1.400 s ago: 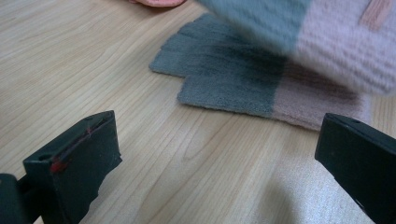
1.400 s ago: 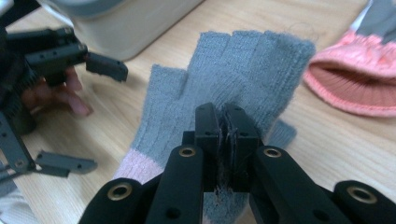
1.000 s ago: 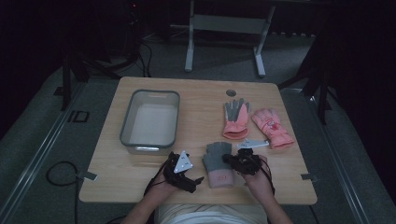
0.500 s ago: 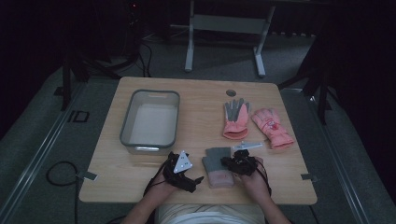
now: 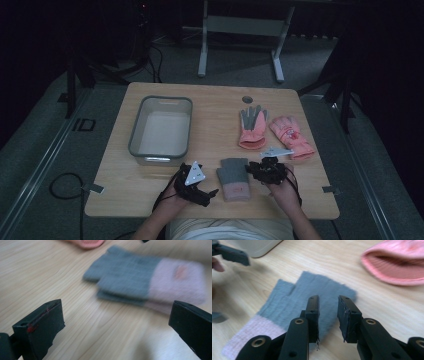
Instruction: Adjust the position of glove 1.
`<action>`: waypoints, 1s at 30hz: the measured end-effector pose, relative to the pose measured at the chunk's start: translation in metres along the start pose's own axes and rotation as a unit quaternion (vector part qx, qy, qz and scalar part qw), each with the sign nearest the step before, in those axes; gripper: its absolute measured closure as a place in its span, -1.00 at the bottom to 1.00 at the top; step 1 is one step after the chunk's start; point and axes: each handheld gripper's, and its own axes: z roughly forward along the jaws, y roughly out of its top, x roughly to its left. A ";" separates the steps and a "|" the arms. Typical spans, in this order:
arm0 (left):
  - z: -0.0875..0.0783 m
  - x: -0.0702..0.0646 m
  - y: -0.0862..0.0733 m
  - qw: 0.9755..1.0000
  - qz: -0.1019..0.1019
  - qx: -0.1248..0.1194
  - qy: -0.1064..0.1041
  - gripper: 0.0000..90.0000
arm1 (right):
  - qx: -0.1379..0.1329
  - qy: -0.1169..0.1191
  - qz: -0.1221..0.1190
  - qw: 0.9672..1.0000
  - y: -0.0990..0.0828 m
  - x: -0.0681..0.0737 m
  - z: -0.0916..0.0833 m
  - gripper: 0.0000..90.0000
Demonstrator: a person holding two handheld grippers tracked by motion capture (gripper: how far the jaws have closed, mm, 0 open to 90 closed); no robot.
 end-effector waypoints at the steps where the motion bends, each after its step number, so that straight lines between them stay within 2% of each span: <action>1: 0.000 -0.002 0.003 1.000 0.001 -0.002 0.003 -1.00 | -0.001 -0.004 -0.001 1.000 0.001 -0.003 -0.002 0.56; 2: -0.001 -0.006 0.007 1.000 0.003 -0.001 0.006 -0.98 | -0.001 -0.005 0.001 1.000 0.001 -0.005 -0.004 0.56; 4: -0.001 -0.013 0.015 1.000 0.009 -0.001 -0.010 -0.94 | -0.004 -0.007 0.006 1.000 0.003 -0.010 -0.007 0.56; 5: -0.001 -0.017 0.020 1.000 0.011 0.000 -0.024 -0.93 | -0.005 -0.009 0.007 1.000 0.004 -0.011 -0.008 0.56; 6: 0.001 -0.020 0.025 0.999 0.010 0.004 -0.052 -0.92 | -0.006 -0.011 0.006 1.000 0.005 -0.012 -0.009 0.56; 8: 0.006 -0.025 0.034 0.994 0.003 0.021 -0.106 -0.92 | -0.009 -0.012 0.002 1.000 0.009 -0.012 -0.011 0.56; 9: 0.008 -0.029 0.038 0.993 0.017 0.019 -0.113 -0.88 | -0.010 -0.013 -0.001 1.000 0.011 -0.012 -0.011 0.56; 10: 0.008 -0.034 0.041 0.994 0.038 0.004 -0.107 -0.77 | -0.011 -0.010 -0.004 1.000 0.012 -0.012 -0.011 0.56; 11: 0.010 -0.038 0.044 0.993 0.052 -0.001 -0.108 -0.68 | -0.013 -0.009 -0.004 1.000 0.014 -0.012 -0.011 0.56; 13: 0.016 -0.044 0.049 0.991 0.074 0.012 -0.112 -0.70 | -0.012 -0.008 -0.005 1.000 0.015 -0.012 -0.010 0.56; 14: 0.020 -0.047 0.050 0.990 0.095 0.023 -0.106 -0.69 | -0.012 -0.007 -0.002 1.000 0.016 -0.013 -0.009 0.56; 17: 0.029 -0.053 0.050 0.983 0.138 0.047 -0.110 -0.53 | -0.011 -0.004 0.002 1.000 0.017 -0.015 -0.007 0.56; 18: 0.031 -0.053 0.049 0.981 0.146 0.052 -0.121 -0.51 | -0.011 -0.006 0.004 1.000 0.018 -0.015 -0.006 0.56; 19: 0.033 -0.054 0.047 0.977 0.159 0.057 -0.131 -0.43 | -0.010 -0.006 0.005 1.000 0.019 -0.016 -0.006 0.57; 20: 0.035 -0.053 0.044 0.973 0.177 0.060 -0.134 -0.41 | -0.011 -0.005 0.007 1.000 0.019 -0.016 -0.005 0.57; 21: 0.037 -0.053 0.041 0.972 0.189 0.063 -0.128 -0.38 | -0.011 -0.004 0.008 1.000 0.020 -0.017 -0.004 0.58; 22: 0.038 -0.052 0.039 0.969 0.197 0.072 -0.128 -0.36 | -0.011 -0.002 0.009 1.000 0.019 -0.017 -0.003 0.58; 23: 0.039 -0.052 0.036 0.969 0.201 0.070 -0.125 -0.36 | -0.011 -0.002 0.010 1.000 0.019 -0.017 -0.002 0.58; 25: 0.040 -0.053 0.034 0.966 0.222 0.075 -0.114 -0.28 | -0.006 -0.001 0.011 1.000 0.018 -0.017 0.001 0.58; 27: 0.040 -0.055 0.032 0.964 0.235 0.073 -0.102 -0.20 | -0.002 0.001 0.016 1.000 0.017 -0.018 0.003 0.58; 30: 0.040 -0.055 0.031 0.961 0.247 0.072 -0.102 -0.19 | 0.003 -0.003 0.023 1.000 0.017 -0.020 0.006 0.58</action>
